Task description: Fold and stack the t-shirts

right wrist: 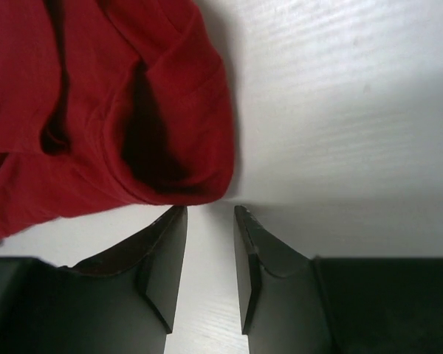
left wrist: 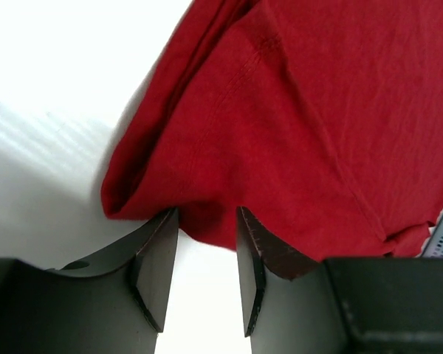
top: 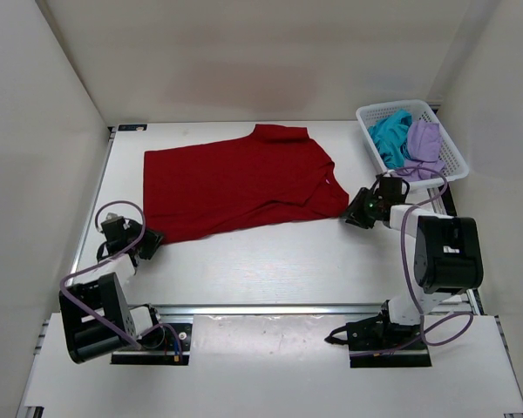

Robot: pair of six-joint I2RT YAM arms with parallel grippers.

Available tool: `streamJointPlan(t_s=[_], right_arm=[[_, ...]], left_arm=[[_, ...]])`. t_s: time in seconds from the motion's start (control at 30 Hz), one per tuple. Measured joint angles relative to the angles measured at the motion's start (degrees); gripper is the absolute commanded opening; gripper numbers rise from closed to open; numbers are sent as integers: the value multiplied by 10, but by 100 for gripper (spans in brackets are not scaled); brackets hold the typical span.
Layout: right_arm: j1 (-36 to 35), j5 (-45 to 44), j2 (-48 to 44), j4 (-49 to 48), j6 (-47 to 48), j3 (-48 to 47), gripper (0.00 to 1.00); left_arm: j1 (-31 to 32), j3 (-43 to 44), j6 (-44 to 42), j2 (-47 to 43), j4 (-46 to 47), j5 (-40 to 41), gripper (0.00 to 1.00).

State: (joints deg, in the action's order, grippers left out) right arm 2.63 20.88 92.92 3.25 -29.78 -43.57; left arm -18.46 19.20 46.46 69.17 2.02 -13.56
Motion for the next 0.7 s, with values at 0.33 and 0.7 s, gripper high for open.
streamJointPlan(t_s=[0.33, 0.7], right_arm=[[7, 10, 27, -29, 0, -27, 15], [8, 6, 53, -44, -5, -54, 0]], left_arm=[[5, -1, 28, 42, 46, 5, 18], [15, 23, 26, 71, 47, 25, 0]])
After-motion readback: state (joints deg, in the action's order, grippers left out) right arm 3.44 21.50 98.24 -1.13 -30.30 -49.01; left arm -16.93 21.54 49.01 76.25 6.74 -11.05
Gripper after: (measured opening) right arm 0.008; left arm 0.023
